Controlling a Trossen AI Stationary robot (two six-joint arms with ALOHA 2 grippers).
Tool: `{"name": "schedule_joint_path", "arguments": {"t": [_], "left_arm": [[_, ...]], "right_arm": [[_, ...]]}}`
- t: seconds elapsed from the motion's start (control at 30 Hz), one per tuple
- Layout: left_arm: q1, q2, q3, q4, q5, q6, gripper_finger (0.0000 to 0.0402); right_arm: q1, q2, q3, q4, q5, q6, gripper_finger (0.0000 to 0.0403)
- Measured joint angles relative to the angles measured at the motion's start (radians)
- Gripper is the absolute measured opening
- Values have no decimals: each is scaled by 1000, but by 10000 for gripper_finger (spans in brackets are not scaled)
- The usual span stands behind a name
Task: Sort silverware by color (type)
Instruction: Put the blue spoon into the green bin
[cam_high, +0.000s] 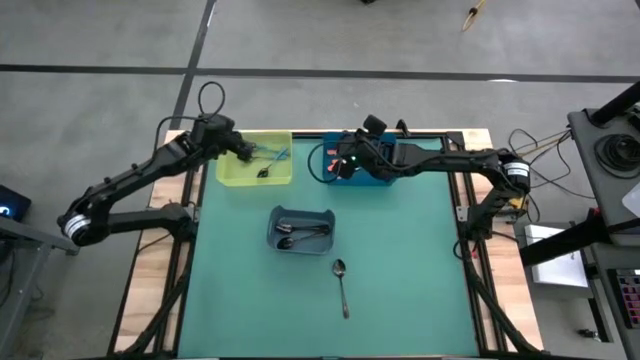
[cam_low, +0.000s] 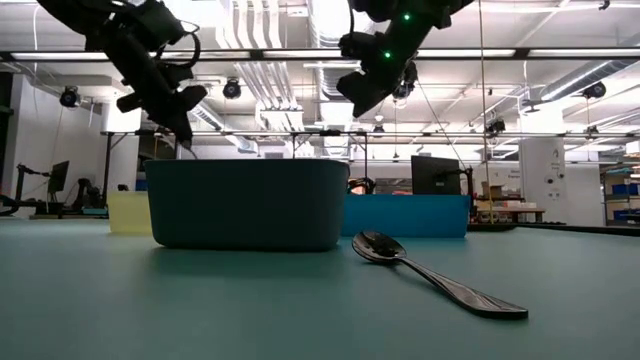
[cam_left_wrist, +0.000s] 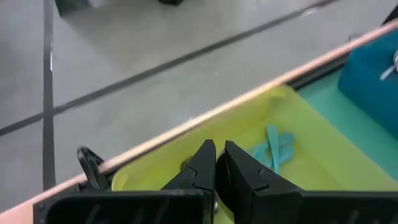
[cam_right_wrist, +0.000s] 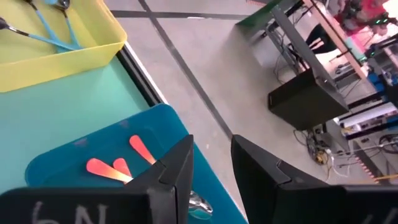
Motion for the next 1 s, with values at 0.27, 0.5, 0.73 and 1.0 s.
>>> {"name": "schedule_joint_path", "arguments": {"t": [0.27, 0.5, 0.73, 1.0], "left_arm": [[29, 51, -1, -18, 11, 0, 0], [117, 61, -2, 8, 181, 28, 0], [170, 97, -10, 35, 186, 30, 0], [170, 184, -10, 65, 199, 6, 0]], "right_arm": [[-7, -2, -84, 88, -169, -4, 100], [-30, -4, -159, 239, -250, -51, 100], [-57, -5, -217, 324, -377, -75, 100], [-84, -6, -242, 338, -378, -98, 100]]}}
